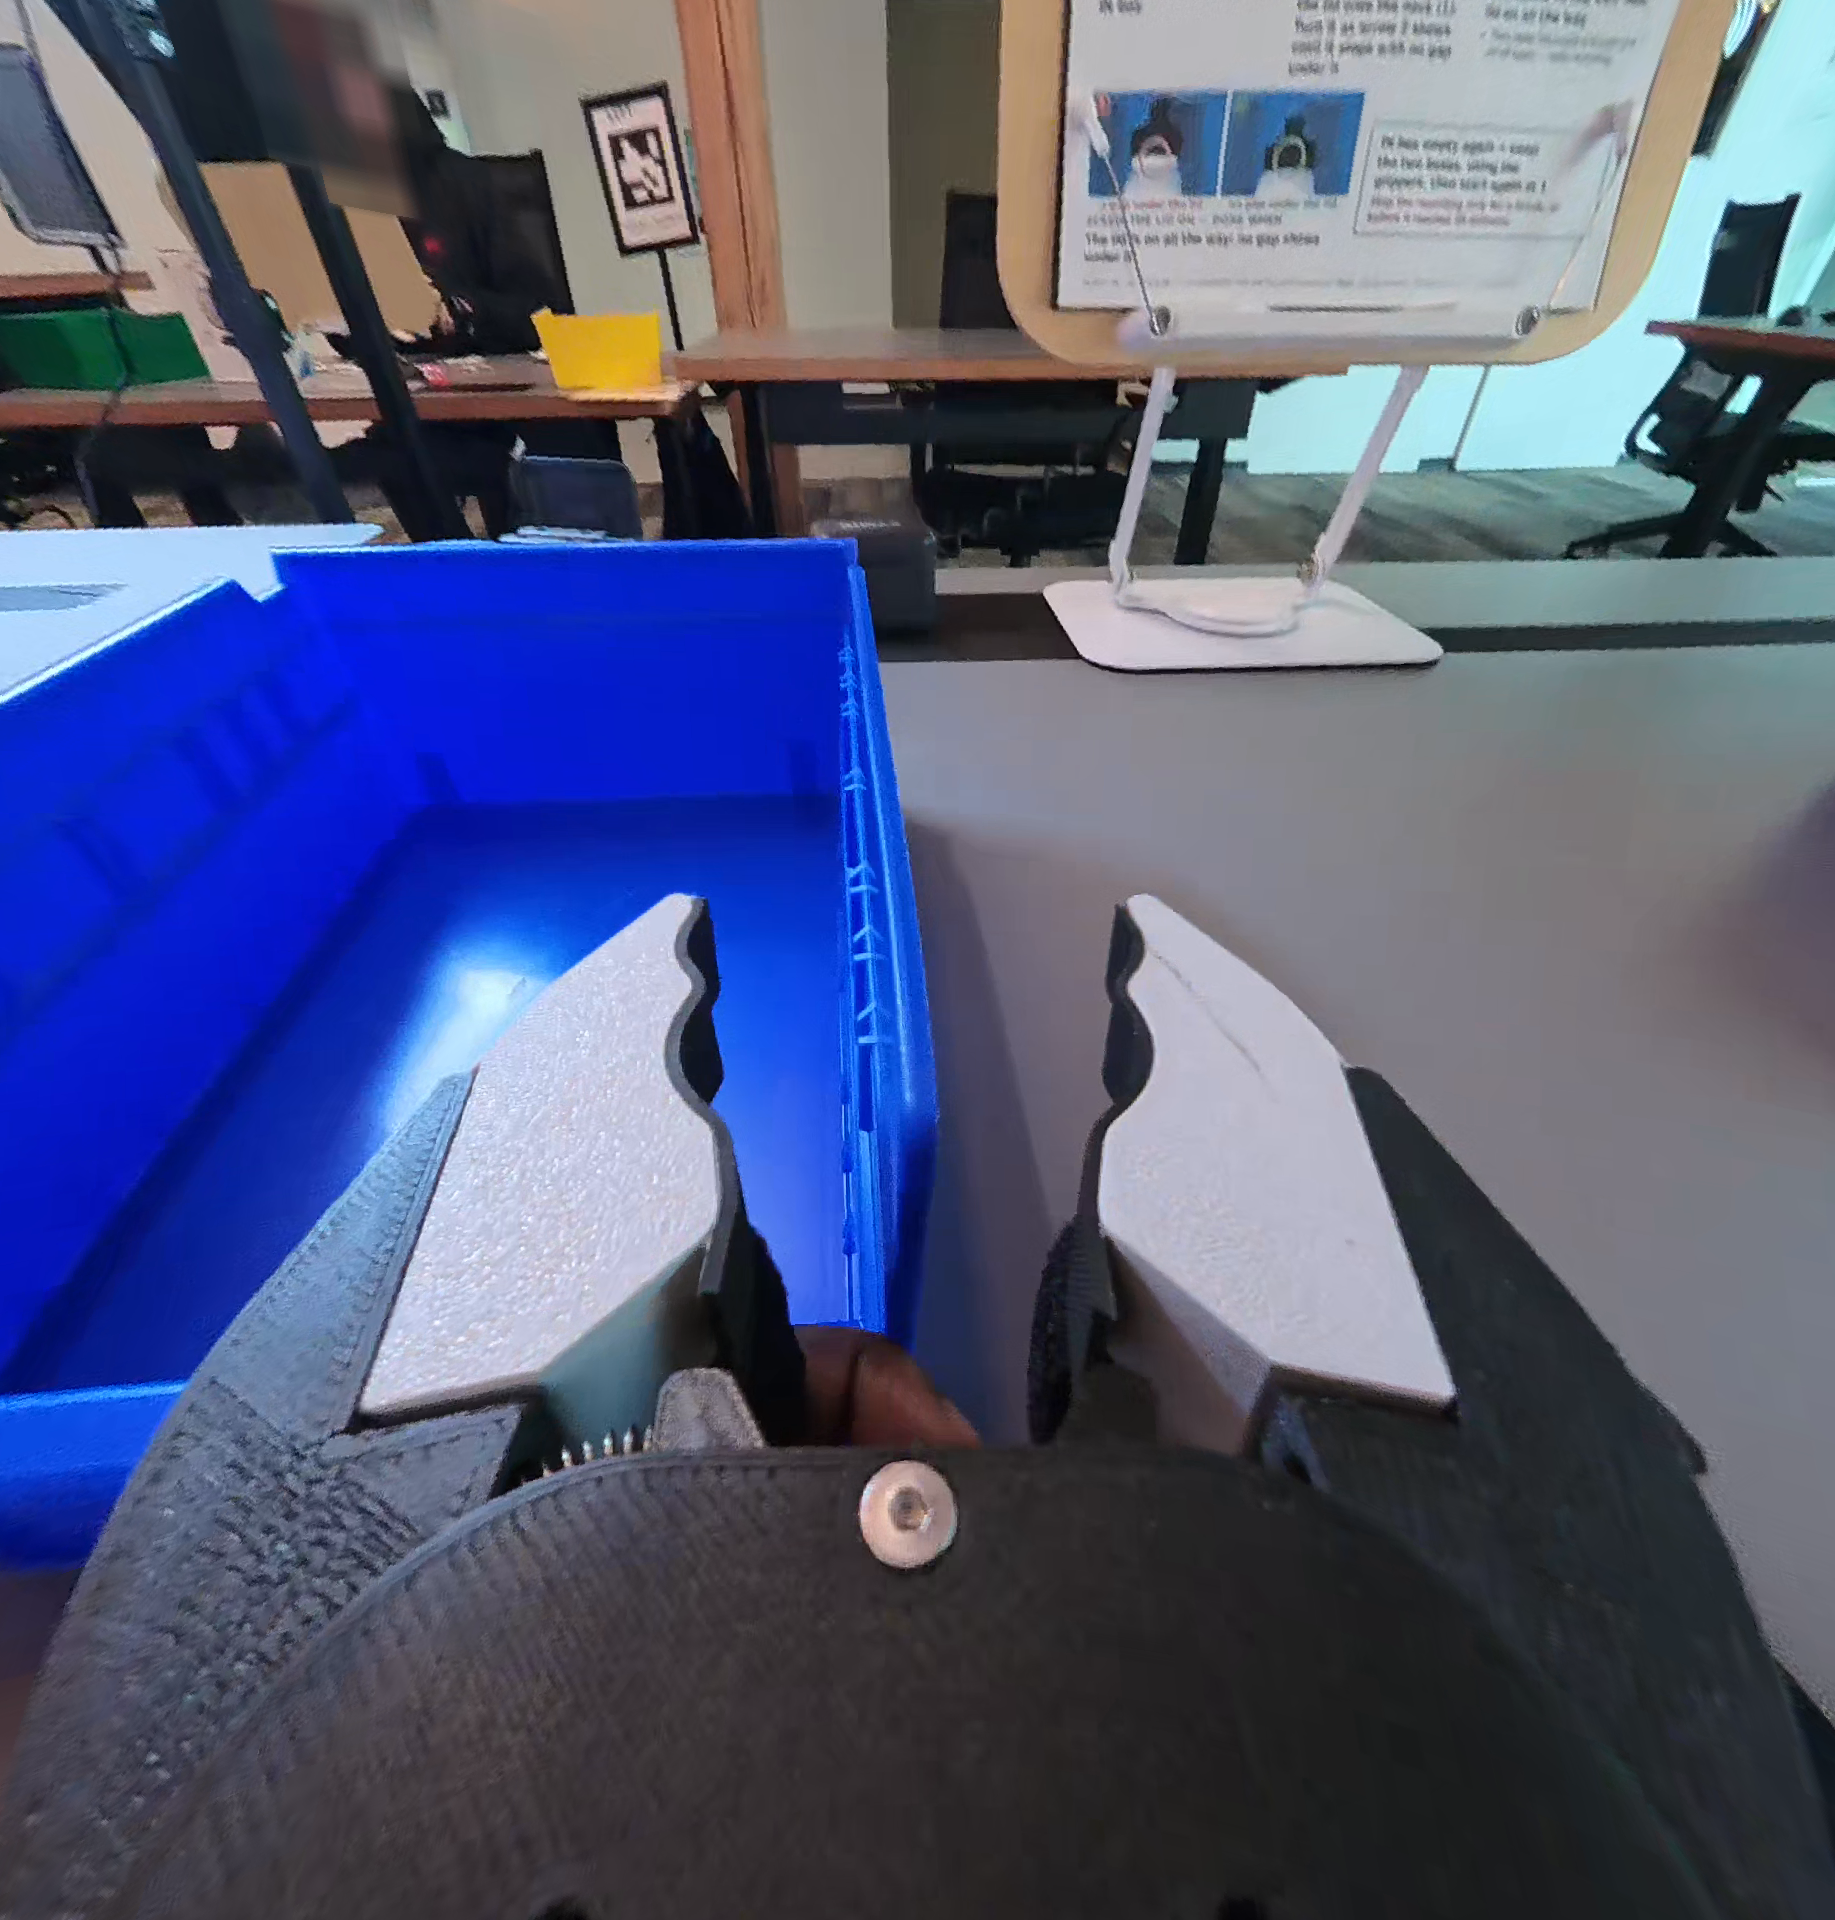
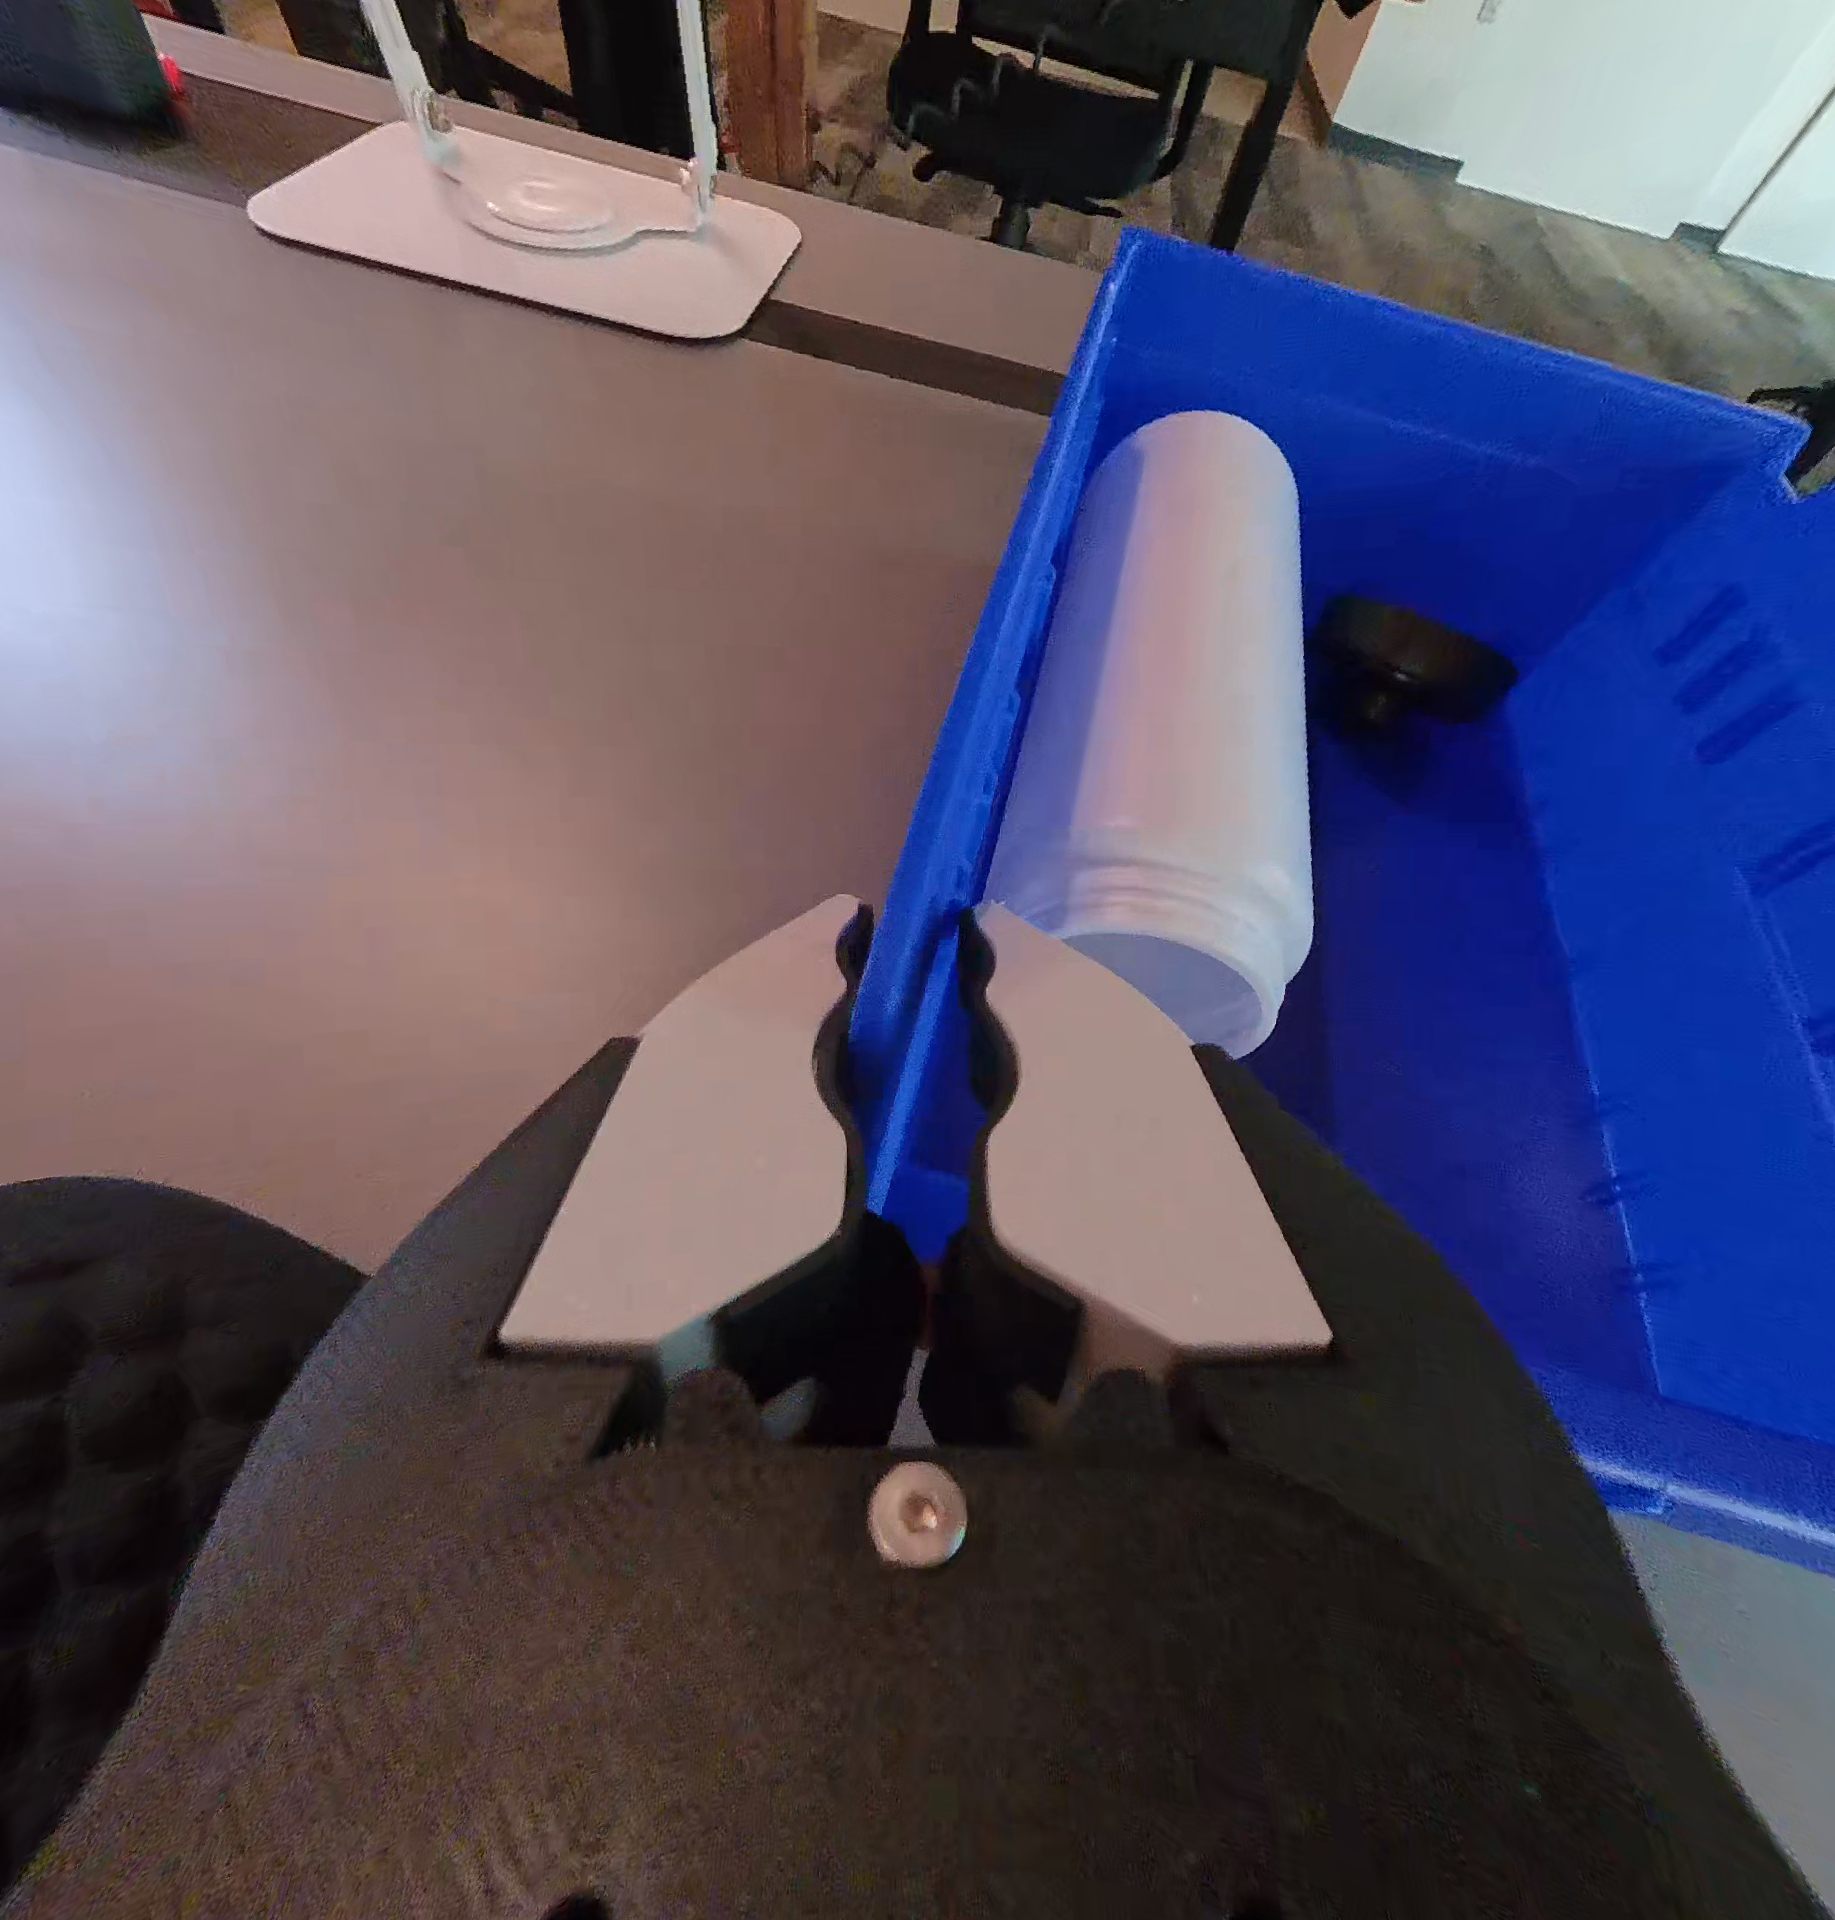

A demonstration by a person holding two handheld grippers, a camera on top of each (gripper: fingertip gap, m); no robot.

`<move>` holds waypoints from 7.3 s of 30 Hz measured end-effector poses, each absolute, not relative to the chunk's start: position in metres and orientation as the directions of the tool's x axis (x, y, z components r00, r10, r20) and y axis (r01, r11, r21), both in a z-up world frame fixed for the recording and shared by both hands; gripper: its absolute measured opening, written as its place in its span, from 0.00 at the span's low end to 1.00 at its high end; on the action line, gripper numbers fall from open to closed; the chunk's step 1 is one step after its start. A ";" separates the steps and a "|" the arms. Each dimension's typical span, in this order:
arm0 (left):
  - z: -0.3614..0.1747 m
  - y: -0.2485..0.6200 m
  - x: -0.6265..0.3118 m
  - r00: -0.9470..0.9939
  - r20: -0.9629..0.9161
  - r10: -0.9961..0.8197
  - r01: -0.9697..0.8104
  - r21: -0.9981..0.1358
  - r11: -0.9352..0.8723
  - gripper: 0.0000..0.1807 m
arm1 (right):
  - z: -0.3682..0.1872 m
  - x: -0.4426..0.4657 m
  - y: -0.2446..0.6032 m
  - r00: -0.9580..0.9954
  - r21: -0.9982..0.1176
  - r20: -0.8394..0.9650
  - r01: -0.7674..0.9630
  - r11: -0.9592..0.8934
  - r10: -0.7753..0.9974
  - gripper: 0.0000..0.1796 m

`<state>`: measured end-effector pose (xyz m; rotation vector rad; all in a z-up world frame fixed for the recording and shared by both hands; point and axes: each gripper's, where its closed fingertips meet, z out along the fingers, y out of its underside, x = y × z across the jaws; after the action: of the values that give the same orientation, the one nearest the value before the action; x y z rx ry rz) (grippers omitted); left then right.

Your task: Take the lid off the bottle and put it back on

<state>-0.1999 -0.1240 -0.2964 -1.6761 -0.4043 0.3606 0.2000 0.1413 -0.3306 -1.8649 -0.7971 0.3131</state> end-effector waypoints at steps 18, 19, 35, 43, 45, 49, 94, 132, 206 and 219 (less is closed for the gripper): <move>-0.292 -0.114 -0.170 0.878 -0.280 0.387 -0.233 -0.958 -0.165 0.39 | -0.330 0.044 0.051 0.531 -0.888 0.181 0.449 -0.094 0.828 0.17; -0.292 -0.114 -0.172 0.876 -0.275 0.397 -0.225 -0.960 -0.168 0.38 | -0.330 0.036 0.046 0.519 -0.888 0.191 0.452 -0.078 0.833 0.18; -0.285 -0.117 -0.171 0.890 -0.226 0.396 -0.204 -0.974 -0.098 0.37 | -0.331 -0.090 -0.078 0.110 -0.884 0.285 0.414 0.217 0.952 0.26; -0.260 -0.133 -0.173 0.899 -0.121 0.421 -0.185 -0.976 0.114 0.34 | -0.308 -0.101 -0.145 -0.119 -0.821 0.554 0.083 0.565 0.824 0.27; -0.253 -0.138 -0.172 0.905 -0.100 0.413 -0.186 -0.967 0.172 0.34 | -0.300 -0.098 -0.150 -0.093 -0.795 0.600 0.034 0.605 0.794 0.27; -0.270 -0.147 -0.155 0.892 -0.438 0.114 -0.432 -0.899 -0.077 0.34 | -0.293 -0.082 -0.146 -0.093 -0.875 0.481 0.003 0.483 0.872 0.29; -0.288 -0.175 -0.255 0.374 -0.905 -0.201 -0.751 -0.169 -0.638 0.16 | -0.244 0.056 0.024 0.359 -0.987 0.151 0.106 0.120 0.921 0.30; -0.264 0.063 0.179 0.203 -0.858 -0.472 -0.967 -0.250 0.039 0.17 | -0.172 0.329 0.120 0.838 -0.965 -0.133 -0.232 0.125 0.529 0.25; -0.377 -0.150 -0.197 0.644 -0.629 -0.436 -0.755 -0.432 -0.493 0.22 | -0.381 0.218 0.114 0.441 -0.529 0.382 0.825 -0.199 0.812 0.34; -0.330 -0.191 -0.203 0.805 -0.539 -0.250 -0.590 -0.675 -0.443 0.34 | -0.248 0.156 0.083 0.339 -0.978 -0.207 -0.086 -0.189 0.918 0.70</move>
<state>-0.2028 -0.1909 -0.3300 -2.0388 0.6218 0.4510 0.1558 0.0832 -0.2475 -1.4623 -0.8040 1.1057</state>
